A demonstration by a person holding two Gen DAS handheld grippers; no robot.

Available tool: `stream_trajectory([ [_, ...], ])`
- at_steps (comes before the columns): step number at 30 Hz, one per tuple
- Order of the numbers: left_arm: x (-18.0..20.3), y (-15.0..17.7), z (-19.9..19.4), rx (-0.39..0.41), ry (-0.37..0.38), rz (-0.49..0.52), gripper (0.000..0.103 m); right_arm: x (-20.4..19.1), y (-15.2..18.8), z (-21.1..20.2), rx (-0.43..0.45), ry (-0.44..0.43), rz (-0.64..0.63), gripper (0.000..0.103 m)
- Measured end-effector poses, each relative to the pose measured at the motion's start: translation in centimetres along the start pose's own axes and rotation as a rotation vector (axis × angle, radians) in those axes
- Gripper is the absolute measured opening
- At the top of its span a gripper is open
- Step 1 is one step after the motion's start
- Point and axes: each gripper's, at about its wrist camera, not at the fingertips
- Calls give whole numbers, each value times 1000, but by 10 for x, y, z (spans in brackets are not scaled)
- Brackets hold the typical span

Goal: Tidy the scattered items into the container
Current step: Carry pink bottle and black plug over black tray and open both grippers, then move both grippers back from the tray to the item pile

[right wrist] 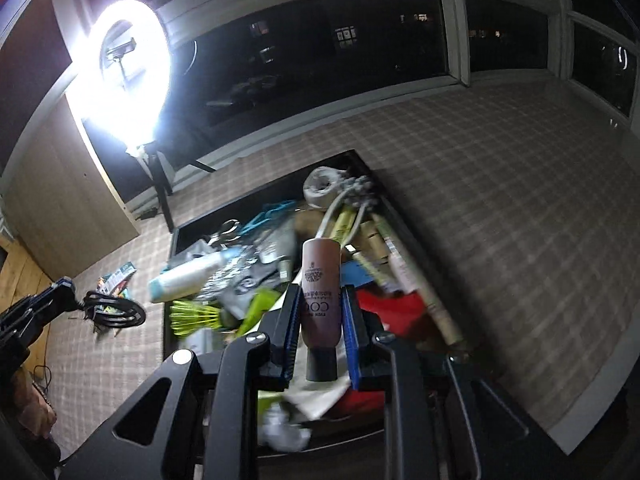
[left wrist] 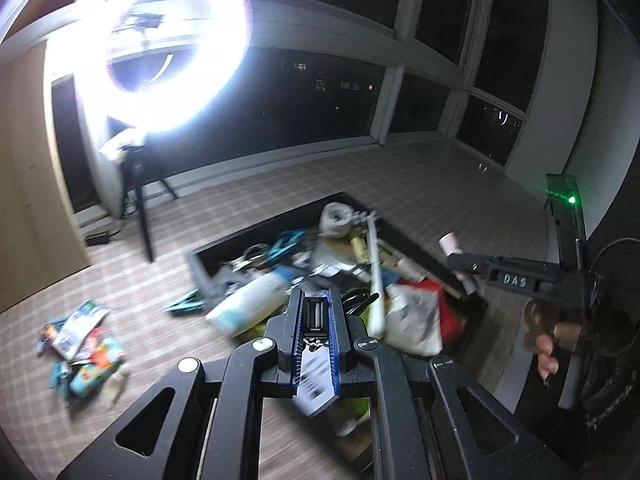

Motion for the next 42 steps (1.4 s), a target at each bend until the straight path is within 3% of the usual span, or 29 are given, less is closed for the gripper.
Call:
stream_trajectory([
  [3, 26, -9, 21, 0, 11, 10, 12, 11, -10, 8, -8, -43, -27, 23],
  [4, 31, -11, 25, -2, -1, 9, 21, 12, -12, 11, -24, -75, -32, 30],
  [5, 35, -13, 29, -4, -16, 4, 39, 14, -15, 14, -40, -94, -31, 44],
  [6, 37, -14, 31, 2, -27, -6, 43, 15, -17, 14, -26, -101, -31, 49],
  [10, 33, -14, 25, 25, -80, 3, 41, 15, -24, 11, 20, -97, -66, 49],
  [14, 14, -7, 11, 22, -120, -24, 41, 12, -27, 13, 25, -146, -41, 49],
  [22, -63, 20, -44, 19, -251, -40, 41, -43, -25, 16, 44, -221, -58, 49],
  [29, -168, 60, -103, -41, -386, -68, 40, -129, 1, 9, 57, -284, -120, 49],
  [34, -235, 76, -149, -29, -472, -105, 40, -189, 16, 19, 48, -304, -147, 49],
  [42, -292, 96, -179, 3, -515, -177, 39, -264, 33, 47, -41, -321, -328, 48],
])
Point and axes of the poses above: each gripper's, at about its wrist camera, not at the fingertips, and z roughly the way its jaws point, x to its right, y to its underside, and after that the axes turned 7 degrees about x, right-handed
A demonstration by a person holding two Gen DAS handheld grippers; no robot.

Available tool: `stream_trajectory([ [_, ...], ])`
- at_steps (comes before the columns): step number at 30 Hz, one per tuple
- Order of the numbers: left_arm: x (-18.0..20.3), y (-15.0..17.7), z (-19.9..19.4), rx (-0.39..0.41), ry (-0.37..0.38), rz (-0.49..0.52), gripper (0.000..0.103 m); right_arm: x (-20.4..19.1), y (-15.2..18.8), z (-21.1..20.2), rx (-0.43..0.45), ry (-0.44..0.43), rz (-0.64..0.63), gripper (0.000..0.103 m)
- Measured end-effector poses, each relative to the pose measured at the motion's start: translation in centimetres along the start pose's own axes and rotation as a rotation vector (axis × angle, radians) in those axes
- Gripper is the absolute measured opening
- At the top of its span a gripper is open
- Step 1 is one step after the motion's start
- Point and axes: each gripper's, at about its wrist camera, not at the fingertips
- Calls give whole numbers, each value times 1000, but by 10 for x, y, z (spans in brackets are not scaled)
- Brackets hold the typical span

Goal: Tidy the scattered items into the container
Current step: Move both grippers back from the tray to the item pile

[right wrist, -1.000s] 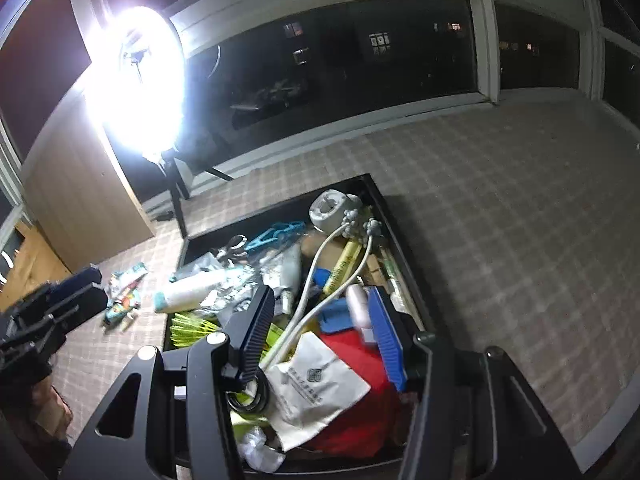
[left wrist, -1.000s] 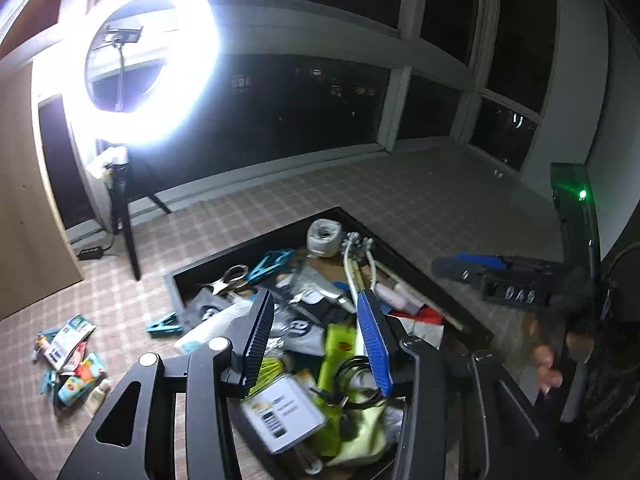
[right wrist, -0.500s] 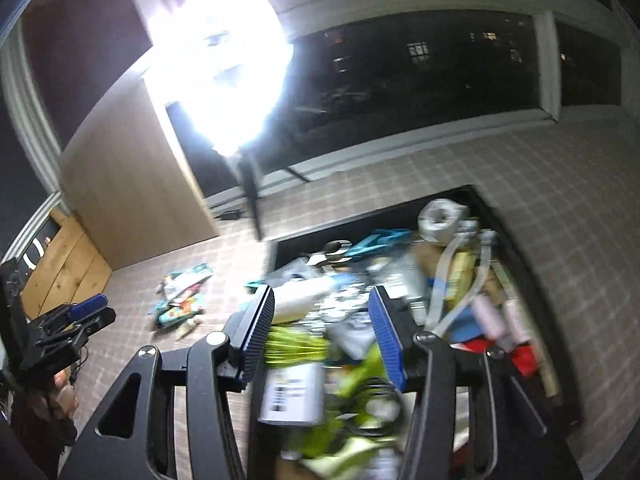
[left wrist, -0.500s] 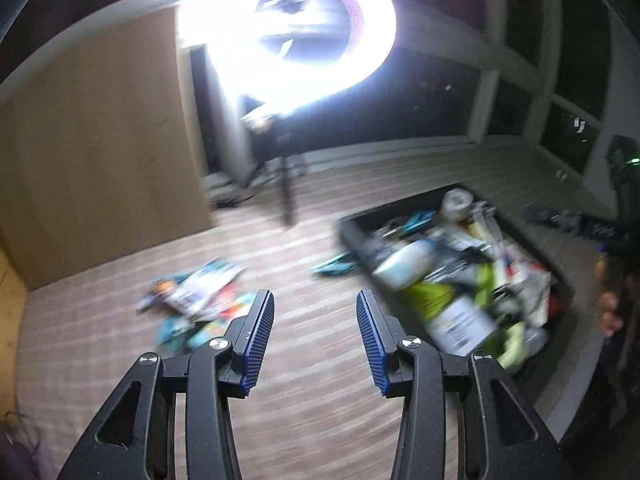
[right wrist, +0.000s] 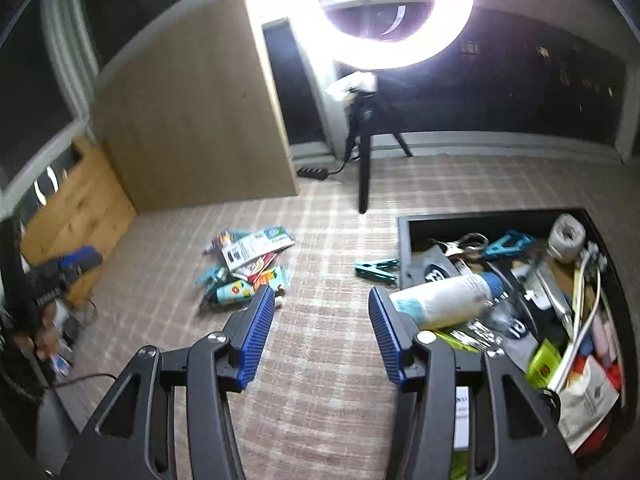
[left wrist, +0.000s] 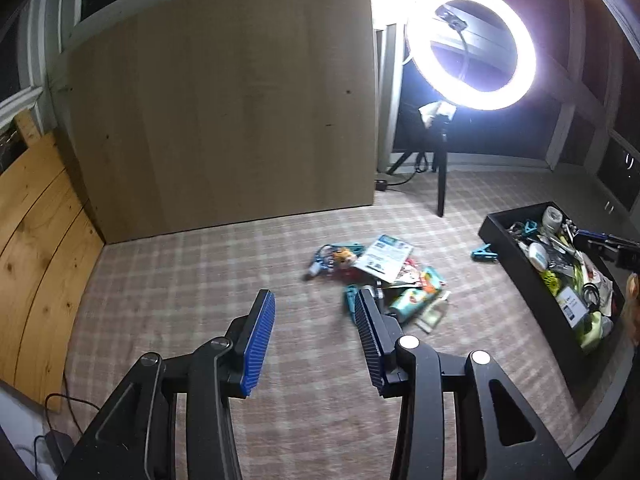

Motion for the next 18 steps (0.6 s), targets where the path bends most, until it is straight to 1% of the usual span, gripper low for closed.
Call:
stream_trajectory([
  [2, -6, 3, 8, -10, 8, -12, 39, -9, 1, 9, -15, -4, -29, 48],
  [5, -9, 7, 24, -33, 27, -9, 39, -16, 2, 26, -35, -27, -24, 48],
  [11, -8, 5, 69, -73, 64, 69, 39, -27, -3, 74, -107, -53, -33, 48],
  [14, -11, 6, 98, -105, 88, 105, 39, -32, -7, 104, -148, -91, -20, 48],
  [18, -13, 11, 132, -149, 122, 153, 39, -41, -8, 148, -199, -98, -41, 48],
])
Point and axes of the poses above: each gripper's, at about its wrist camera, not at the fingertips, and z roughly the way its jaws point, x to its right, y to its underside, and after that the axes turned 7 degrees about x, right-handed
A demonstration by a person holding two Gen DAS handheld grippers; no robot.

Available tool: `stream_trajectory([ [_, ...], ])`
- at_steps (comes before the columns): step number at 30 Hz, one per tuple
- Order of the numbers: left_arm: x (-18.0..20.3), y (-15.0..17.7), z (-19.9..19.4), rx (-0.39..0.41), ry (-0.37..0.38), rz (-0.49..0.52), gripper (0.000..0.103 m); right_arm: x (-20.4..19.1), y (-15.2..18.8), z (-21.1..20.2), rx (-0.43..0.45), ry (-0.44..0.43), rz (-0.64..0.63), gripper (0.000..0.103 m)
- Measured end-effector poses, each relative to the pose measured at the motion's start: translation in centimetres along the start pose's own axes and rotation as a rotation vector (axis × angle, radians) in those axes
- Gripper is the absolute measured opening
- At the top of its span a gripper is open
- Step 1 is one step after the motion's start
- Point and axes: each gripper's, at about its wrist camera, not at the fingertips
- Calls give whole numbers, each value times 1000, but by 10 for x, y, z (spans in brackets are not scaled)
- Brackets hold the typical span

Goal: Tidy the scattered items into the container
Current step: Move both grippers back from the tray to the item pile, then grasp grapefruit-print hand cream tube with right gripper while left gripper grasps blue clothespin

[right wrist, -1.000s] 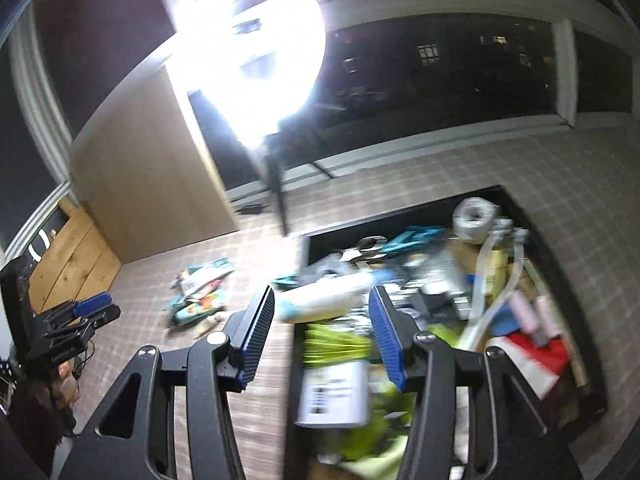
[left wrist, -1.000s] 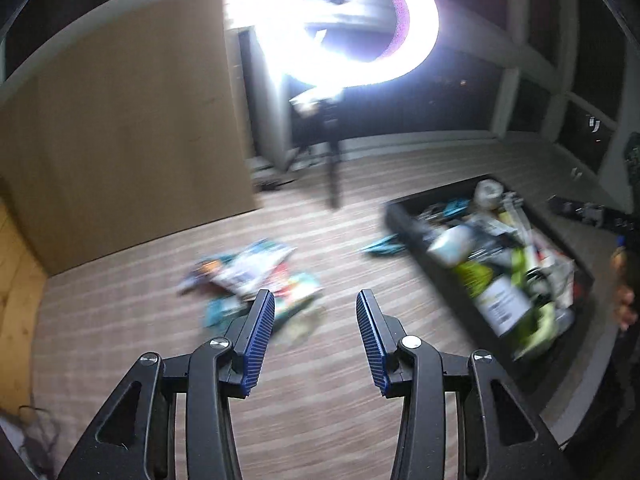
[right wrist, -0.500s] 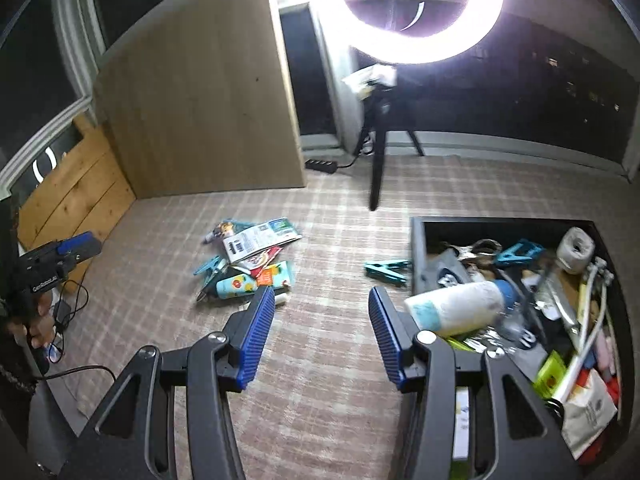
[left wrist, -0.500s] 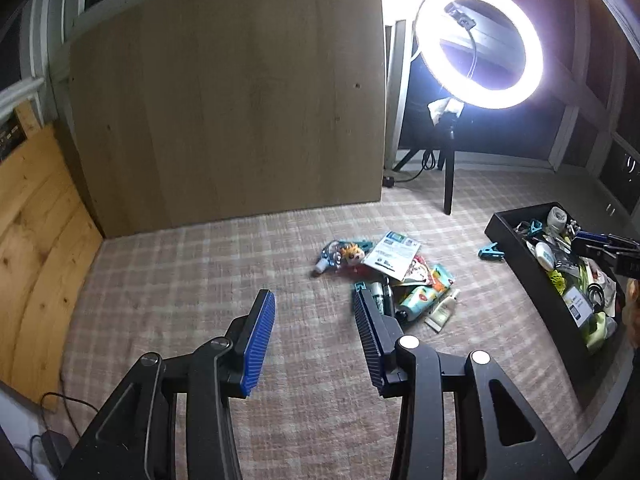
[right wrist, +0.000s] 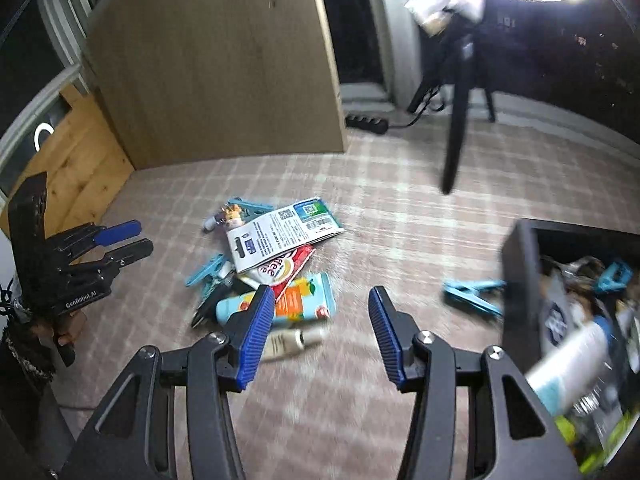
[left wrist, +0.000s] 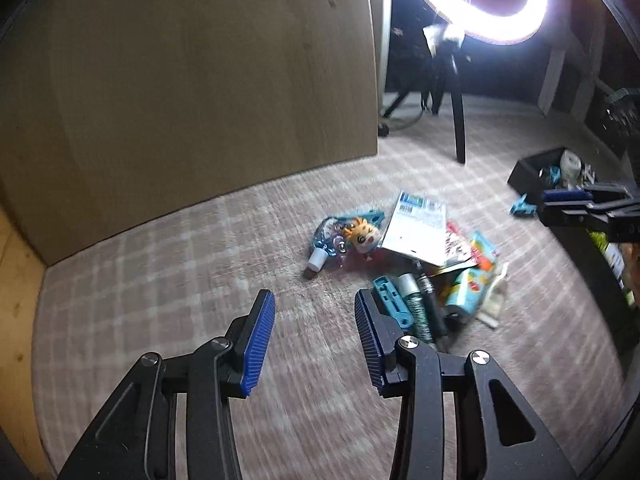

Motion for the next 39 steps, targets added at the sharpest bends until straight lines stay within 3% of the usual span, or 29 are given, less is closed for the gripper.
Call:
stream_trajectory([
  [5, -10, -1, 26, -25, 36, 13, 36, -2, -9, 32, -41, -35, 20, 48],
  [9, -12, -1, 33, -33, 78, 13, 36, -19, -5, 43, -73, -75, -71, 48],
  [19, 22, 16, 13, -34, 188, -7, 38, -29, 19, 27, -75, -70, -228, 48],
  [23, 33, 14, 23, -46, 165, 11, 38, -27, 17, 35, -98, -80, -273, 49],
  [27, 30, 13, 27, -56, 176, -16, 36, -27, 12, 45, -106, -144, -288, 49],
  [34, 31, 16, 31, -70, 177, -10, 36, -31, 6, 67, -103, -191, -318, 56],
  [39, 28, 16, 36, -81, 147, -15, 28, -30, 8, 65, -156, -233, -334, 56],
])
Point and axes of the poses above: each gripper's, at about its wrist camera, not at the fingertips, and z roughly the way its jaws point, x to its right, y to its underside, and after that the axes turned 7 degrees about x, right-handed
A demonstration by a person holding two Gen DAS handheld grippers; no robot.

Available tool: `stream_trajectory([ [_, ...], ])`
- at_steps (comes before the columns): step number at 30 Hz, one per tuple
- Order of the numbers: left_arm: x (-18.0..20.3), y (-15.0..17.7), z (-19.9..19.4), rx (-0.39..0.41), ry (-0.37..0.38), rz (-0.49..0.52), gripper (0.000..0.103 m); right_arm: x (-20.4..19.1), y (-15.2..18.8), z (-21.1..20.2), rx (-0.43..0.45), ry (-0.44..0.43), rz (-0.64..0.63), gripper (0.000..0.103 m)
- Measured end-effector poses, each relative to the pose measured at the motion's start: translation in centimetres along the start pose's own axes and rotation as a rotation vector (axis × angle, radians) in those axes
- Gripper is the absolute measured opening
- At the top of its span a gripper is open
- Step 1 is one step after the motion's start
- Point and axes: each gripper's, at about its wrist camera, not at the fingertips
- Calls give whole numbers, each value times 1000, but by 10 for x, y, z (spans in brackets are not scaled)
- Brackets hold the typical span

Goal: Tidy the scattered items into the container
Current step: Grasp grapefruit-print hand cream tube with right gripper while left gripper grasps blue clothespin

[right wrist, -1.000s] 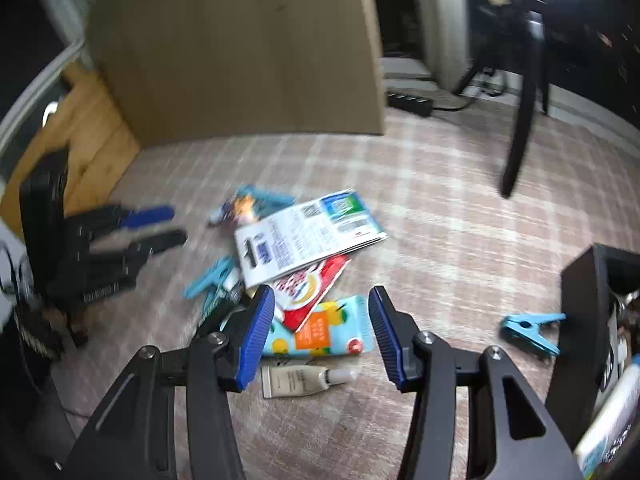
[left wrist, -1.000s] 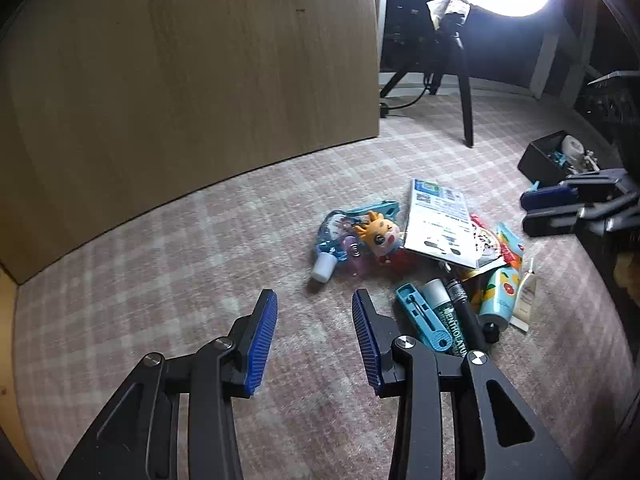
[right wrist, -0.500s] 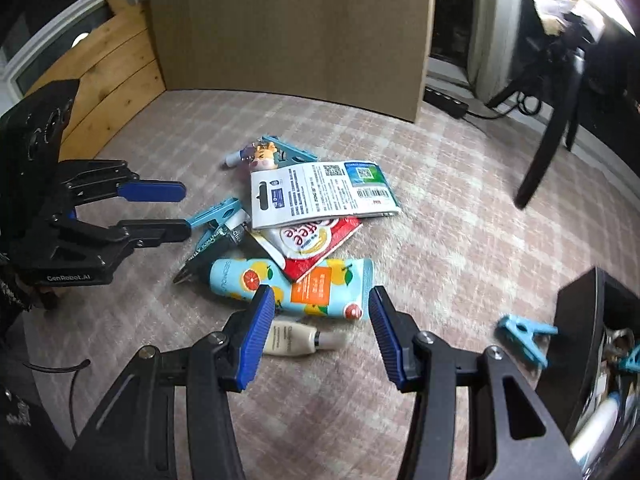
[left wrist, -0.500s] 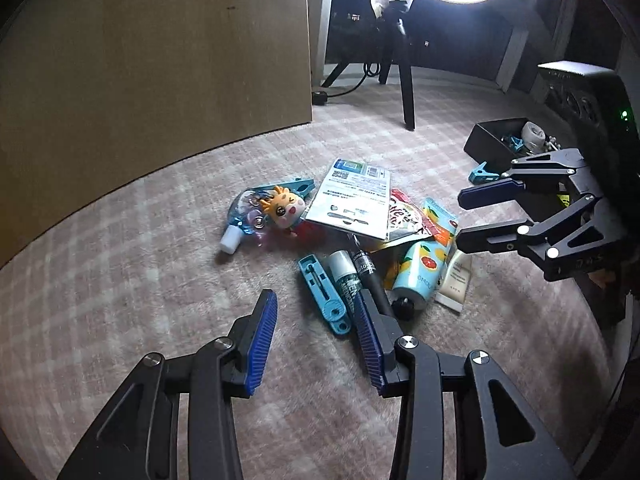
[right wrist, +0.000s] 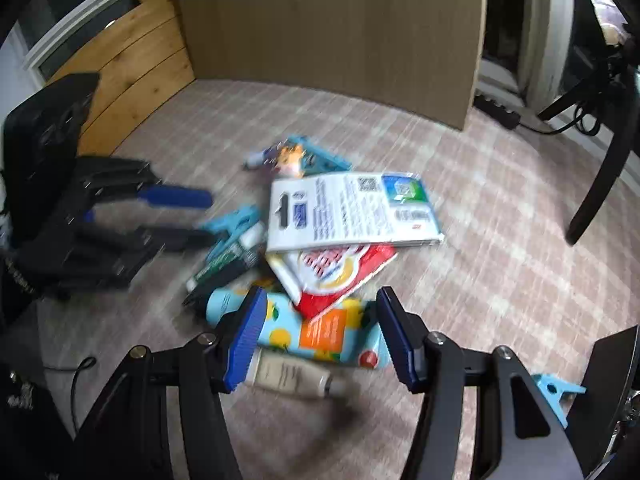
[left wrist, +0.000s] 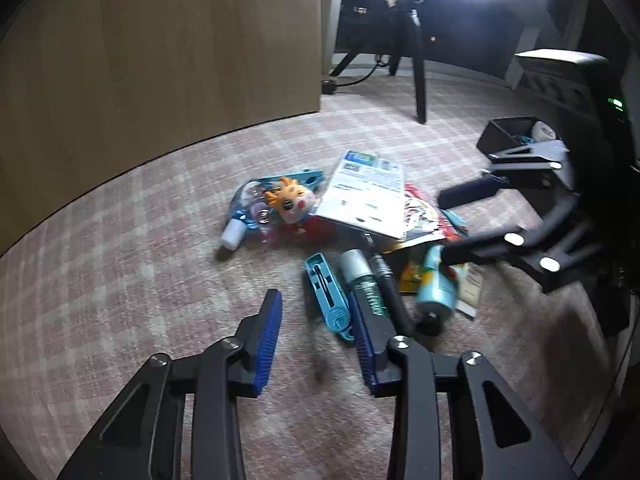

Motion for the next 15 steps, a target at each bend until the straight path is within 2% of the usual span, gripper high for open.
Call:
stream_trajectory([
  [4, -5, 0, -1, 3, -14, -15, 27, -15, 8, -4, -57, -58, -62, 56],
  [7, -5, 0, -1, 1, -17, -9, 27, -22, 7, -10, -29, -12, -110, 56],
  [10, -2, 0, -2, 5, -4, -1, 26, -20, 1, -9, -34, -49, -60, 56],
  [13, 1, 0, 0, 0, -2, 7, 26, -29, -1, -6, -7, -13, -107, 56],
  [15, 1, 0, 1, -1, 3, 2, 26, -30, -5, 3, -10, -30, -101, 56],
])
Point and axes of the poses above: each gripper's, at about its wrist camera, not at the fingertips, and z roughly the way its jaws point, x to its right, y to its underside, and after that the axes turned 7 degrees about x, right-handed
